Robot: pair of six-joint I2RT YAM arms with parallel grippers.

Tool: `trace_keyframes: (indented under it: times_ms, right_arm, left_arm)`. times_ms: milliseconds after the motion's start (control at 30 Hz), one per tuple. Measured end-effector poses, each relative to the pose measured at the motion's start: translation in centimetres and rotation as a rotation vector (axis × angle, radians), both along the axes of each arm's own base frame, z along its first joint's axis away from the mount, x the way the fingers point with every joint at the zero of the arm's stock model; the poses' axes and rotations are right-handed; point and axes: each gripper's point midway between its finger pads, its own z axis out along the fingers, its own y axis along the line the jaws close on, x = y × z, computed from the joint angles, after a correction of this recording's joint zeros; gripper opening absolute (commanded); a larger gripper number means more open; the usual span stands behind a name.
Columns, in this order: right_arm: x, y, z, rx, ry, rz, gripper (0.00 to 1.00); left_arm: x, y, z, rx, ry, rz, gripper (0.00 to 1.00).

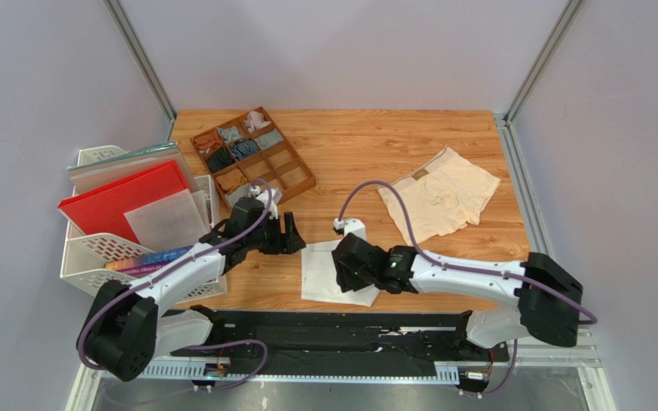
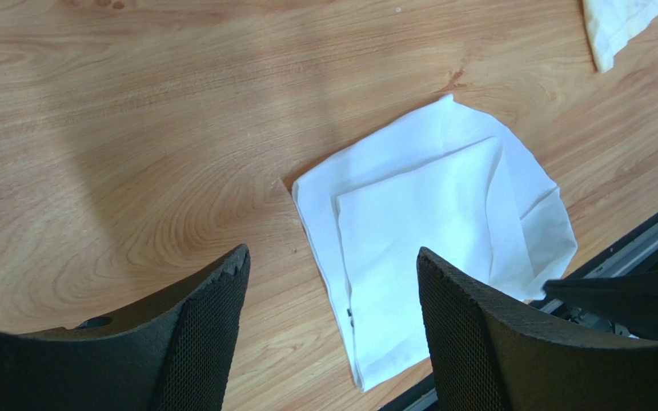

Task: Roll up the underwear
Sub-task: Adjust the underwear at the center of the board.

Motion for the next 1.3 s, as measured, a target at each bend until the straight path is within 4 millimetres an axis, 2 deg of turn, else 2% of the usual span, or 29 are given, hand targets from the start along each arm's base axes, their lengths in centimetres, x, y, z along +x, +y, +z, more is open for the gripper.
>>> trace_keyframes:
  times_ms: [133, 267, 467, 633, 833, 1067, 1300]
  right_arm:
    - [3.1, -1.7, 2.2, 0.018, -0.064, -0.104, 0.39]
    - [4.6, -3.2, 1.6, -0.027, -0.075, -0.148, 0.38]
    - [3.0, -3.9, 1.0, -0.022, -0.051, -0.09, 0.43]
    - [0.7, -5.0, -0.1, 0.02, -0.017, -0.028, 0.46]
    - [-0.2, -5.3, -1.8, 0.007, 0.015, 0.008, 0.47]
    - [-0.1, -4.8, -2.6, -0.002, 0.012, 0.049, 0.47]
    - [-0.8, -4.5, -3.4, -0.008, 0.042, 0.1, 0.44]
  left_arm:
    - [-0.4, -0.9, 0.4, -0.001, -0.025, -0.027, 0.7]
    - [-1.3, -2.1, 0.0, 0.009, -0.022, -0.077, 0.67]
    - [-2.2, -3.5, -1.1, 0.015, 0.004, -0.121, 0.66]
    - [-2.9, -6.1, -1.3, -0.034, 0.01, -0.161, 0.66]
    - [-3.8, -8.4, -3.4, -0.062, 0.082, -0.173, 0.65]
    - [-3.9, -9.5, -3.4, -0.098, 0.089, -0.162, 0.65]
    - [-3.8, -9.5, -3.9, -0.092, 0.099, -0.143, 0.65]
